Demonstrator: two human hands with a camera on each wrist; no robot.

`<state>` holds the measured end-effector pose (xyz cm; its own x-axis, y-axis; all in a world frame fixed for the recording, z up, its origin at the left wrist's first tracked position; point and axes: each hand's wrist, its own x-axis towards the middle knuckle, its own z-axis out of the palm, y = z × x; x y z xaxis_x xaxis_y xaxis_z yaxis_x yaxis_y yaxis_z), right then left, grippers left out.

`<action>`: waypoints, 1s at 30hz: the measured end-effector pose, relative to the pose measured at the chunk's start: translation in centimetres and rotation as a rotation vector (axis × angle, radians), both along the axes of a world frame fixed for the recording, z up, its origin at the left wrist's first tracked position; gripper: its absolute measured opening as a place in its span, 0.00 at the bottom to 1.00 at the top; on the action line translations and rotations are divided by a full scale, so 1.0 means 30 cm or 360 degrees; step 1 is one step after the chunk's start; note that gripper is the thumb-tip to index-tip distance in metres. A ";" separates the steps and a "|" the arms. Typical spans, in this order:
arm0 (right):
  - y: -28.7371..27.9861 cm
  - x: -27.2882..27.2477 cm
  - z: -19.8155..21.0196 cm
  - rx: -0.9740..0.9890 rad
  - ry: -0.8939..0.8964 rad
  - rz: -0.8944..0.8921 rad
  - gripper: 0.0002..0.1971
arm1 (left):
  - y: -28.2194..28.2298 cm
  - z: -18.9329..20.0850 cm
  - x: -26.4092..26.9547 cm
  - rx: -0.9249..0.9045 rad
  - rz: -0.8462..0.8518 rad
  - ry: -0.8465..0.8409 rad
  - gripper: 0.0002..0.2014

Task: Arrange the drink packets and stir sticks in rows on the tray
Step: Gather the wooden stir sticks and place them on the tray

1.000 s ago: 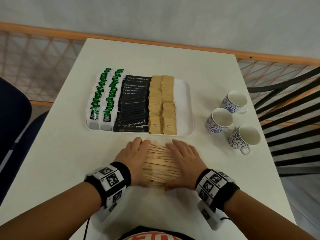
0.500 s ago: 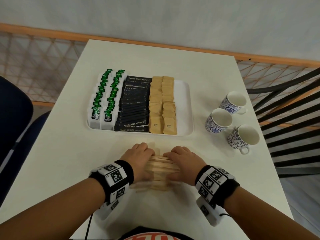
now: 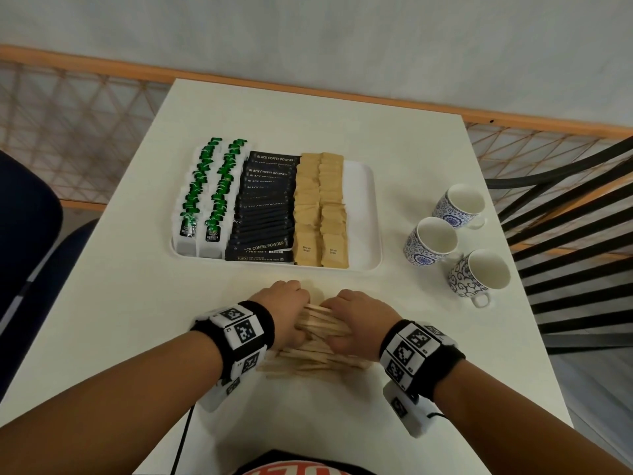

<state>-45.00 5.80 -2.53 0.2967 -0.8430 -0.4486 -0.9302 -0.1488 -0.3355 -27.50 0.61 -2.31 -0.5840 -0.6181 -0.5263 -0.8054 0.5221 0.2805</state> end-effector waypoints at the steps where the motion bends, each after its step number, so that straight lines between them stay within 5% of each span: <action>1: -0.004 -0.002 0.001 0.0018 0.0000 -0.0008 0.27 | -0.004 0.001 -0.003 0.0007 -0.0007 -0.0001 0.23; 9: -0.043 -0.004 0.025 0.0016 0.0005 -0.0034 0.19 | -0.041 0.026 -0.002 0.0046 -0.0049 0.0045 0.16; 13: -0.053 -0.004 0.043 0.0033 0.0058 -0.0003 0.26 | -0.043 0.030 0.000 0.0018 -0.0060 0.0083 0.15; 23: -0.070 0.001 0.063 -0.0026 0.0148 0.0042 0.16 | -0.037 0.044 -0.001 -0.0040 -0.0065 0.0134 0.16; 30: -0.077 0.015 0.095 -0.0015 0.0083 0.0042 0.21 | -0.068 0.066 -0.023 -0.0255 -0.0080 0.0094 0.15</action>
